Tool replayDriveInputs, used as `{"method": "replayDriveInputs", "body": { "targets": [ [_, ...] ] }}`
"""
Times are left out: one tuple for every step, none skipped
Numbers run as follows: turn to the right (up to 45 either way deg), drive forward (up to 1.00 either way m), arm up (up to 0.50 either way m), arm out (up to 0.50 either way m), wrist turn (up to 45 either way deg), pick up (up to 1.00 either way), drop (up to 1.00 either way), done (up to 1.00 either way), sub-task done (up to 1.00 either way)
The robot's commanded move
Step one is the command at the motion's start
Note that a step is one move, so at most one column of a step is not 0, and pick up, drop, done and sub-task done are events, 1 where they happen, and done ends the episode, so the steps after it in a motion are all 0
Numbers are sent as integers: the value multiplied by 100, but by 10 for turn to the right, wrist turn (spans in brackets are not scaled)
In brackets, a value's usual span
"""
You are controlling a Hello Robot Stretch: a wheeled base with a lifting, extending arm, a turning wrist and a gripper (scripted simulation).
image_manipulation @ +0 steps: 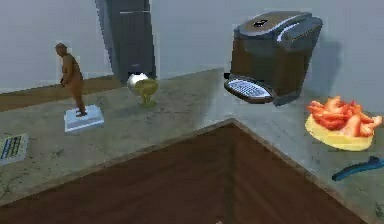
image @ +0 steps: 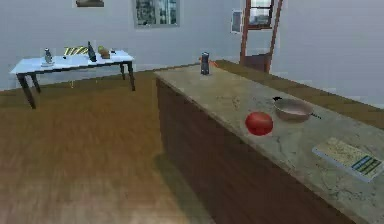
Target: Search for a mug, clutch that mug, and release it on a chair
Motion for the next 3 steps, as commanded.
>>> {"method": "replayDriveInputs", "body": {
  "targets": [
    [-300, 0, 0, 0, 0, 0, 0, 0, 0],
    [0, 100, 0, 0, 0, 0, 0, 0, 0],
    [0, 100, 0, 0, 0, 0, 0, 0, 0]
  ]
}}
